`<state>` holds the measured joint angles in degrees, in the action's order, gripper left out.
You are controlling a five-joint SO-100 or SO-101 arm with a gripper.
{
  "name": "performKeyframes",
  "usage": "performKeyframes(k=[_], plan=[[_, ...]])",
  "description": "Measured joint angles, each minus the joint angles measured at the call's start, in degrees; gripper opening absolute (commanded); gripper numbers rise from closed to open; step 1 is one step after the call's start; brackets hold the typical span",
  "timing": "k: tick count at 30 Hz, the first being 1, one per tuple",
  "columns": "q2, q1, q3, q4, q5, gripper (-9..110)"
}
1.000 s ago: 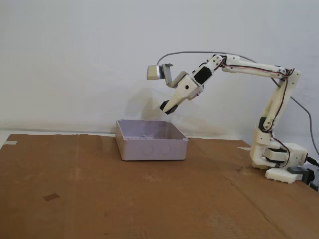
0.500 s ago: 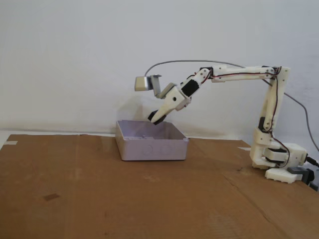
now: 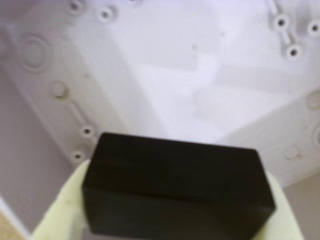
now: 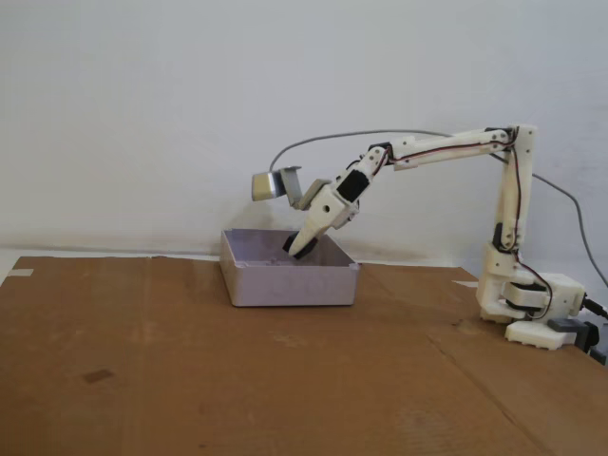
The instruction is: Grasp a block and put it in the box.
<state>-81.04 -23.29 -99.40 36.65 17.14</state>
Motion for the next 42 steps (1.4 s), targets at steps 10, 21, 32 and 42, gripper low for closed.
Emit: performKeyframes(k=[10, 21, 32, 42], plan=[[3.69, -0.7, 0.0, -0.44, -1.41, 0], [8.09, -0.62, 0.0, -6.68, -6.42, 0], [8.35, -0.62, 0.0, -6.68, -6.42, 0], [8.35, -0.62, 0.0, -6.68, -6.42, 0]])
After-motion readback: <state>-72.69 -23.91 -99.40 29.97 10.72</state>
